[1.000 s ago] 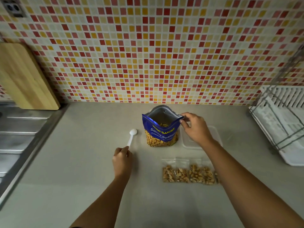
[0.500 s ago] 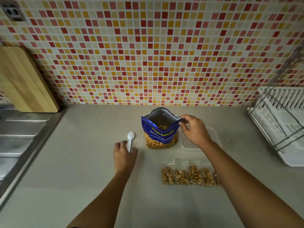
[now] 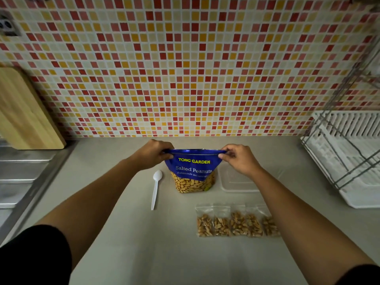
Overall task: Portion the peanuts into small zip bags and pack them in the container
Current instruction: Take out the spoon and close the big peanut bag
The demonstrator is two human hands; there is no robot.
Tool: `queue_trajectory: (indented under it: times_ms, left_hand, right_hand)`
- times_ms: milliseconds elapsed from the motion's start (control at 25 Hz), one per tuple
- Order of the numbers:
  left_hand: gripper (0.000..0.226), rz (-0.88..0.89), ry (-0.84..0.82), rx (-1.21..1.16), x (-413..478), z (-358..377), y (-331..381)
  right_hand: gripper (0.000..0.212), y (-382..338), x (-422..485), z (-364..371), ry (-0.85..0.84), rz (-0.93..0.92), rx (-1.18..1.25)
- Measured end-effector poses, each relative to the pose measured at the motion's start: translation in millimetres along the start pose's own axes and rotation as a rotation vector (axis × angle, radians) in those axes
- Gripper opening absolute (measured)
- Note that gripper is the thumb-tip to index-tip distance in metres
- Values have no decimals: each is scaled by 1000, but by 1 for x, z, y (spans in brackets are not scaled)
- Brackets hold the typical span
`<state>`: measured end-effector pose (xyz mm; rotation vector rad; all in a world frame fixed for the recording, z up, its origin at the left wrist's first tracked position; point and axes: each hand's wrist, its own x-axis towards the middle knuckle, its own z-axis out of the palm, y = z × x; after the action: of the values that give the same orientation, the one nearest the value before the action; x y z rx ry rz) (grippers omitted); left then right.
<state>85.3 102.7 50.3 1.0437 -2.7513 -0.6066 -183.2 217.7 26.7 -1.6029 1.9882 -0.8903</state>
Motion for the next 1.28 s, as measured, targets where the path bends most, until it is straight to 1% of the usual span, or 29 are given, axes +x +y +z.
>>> queue_trajectory:
  times_ms: [120,200,320,360,440,560,640,720,800,1000,1160,1280]
  left_hand:
    - [26,-34,-64,51,6,0,0]
    - [30,-58,-83,58,12,-2,14]
    - [47,39,13,139,32,2,52]
    - [46,78,24,173,42,8,65]
    - [36,130,-10,203,62,24,87]
    - [22,111,-81,184,80,39,97]
    - [21,100,-63,168,84,43,94]
    - [22,116,3,198,82,42,89]
    - [25,127,33,232,78,37,82]
    - [26,98,7,204,59,14,51]
    - [27,132,10,353,42,3,31]
    - [28,146,10,399,32,-1,19]
  right_hand:
    - [14,-1,7,3,-12,101,13]
    - [13,0,10,4,-18,128,10]
    - [13,1,13,2,-42,119,23]
    - [14,1,14,1,-47,117,28]
    - [15,2,14,1,-49,109,37]
    - [15,3,12,1,-38,93,44]
    - [13,5,12,2,-28,80,52]
    - [9,5,13,3,-27,65,66]
    - [7,4,14,3,-27,50,63]
    - [10,-2,17,6,-39,8,57]
    - [10,-3,19,6,-40,2,61]
    - [7,0,17,6,-44,26,80]
